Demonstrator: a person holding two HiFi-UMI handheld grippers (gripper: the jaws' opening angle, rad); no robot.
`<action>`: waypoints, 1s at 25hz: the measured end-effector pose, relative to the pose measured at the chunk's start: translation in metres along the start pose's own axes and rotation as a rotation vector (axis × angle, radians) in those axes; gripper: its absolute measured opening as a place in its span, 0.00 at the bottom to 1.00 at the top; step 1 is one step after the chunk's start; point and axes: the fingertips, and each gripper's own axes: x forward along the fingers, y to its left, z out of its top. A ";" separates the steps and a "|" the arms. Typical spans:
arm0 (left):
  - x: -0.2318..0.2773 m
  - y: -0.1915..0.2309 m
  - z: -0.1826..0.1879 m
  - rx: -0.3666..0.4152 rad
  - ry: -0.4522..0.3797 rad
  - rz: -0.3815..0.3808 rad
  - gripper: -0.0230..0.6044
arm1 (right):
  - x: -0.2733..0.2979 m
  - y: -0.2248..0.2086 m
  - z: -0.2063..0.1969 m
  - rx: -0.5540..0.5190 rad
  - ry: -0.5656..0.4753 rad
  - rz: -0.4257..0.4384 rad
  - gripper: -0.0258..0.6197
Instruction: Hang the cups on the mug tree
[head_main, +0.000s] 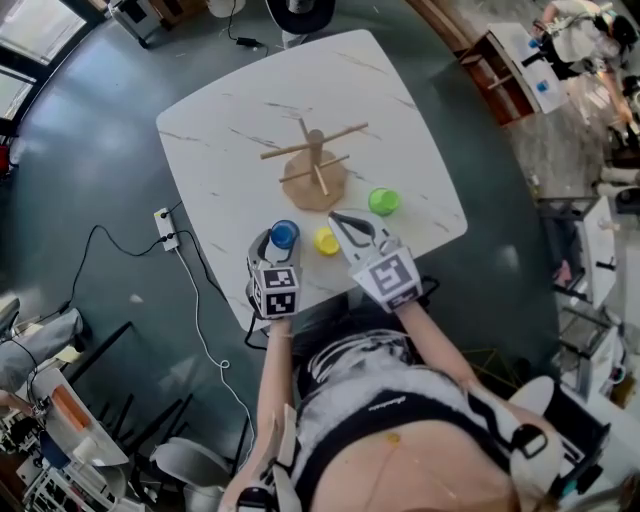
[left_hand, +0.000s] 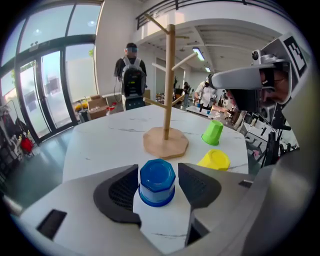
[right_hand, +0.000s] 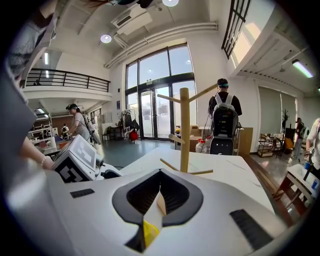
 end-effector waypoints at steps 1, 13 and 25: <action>0.003 -0.001 -0.003 -0.003 0.008 -0.005 0.45 | 0.000 -0.001 0.000 0.003 -0.002 -0.003 0.05; 0.007 -0.001 -0.007 -0.012 0.032 0.009 0.41 | -0.002 -0.011 -0.004 -0.003 0.022 0.000 0.05; -0.022 0.004 0.035 -0.038 -0.076 0.011 0.41 | -0.001 -0.011 0.009 -0.011 -0.034 0.000 0.05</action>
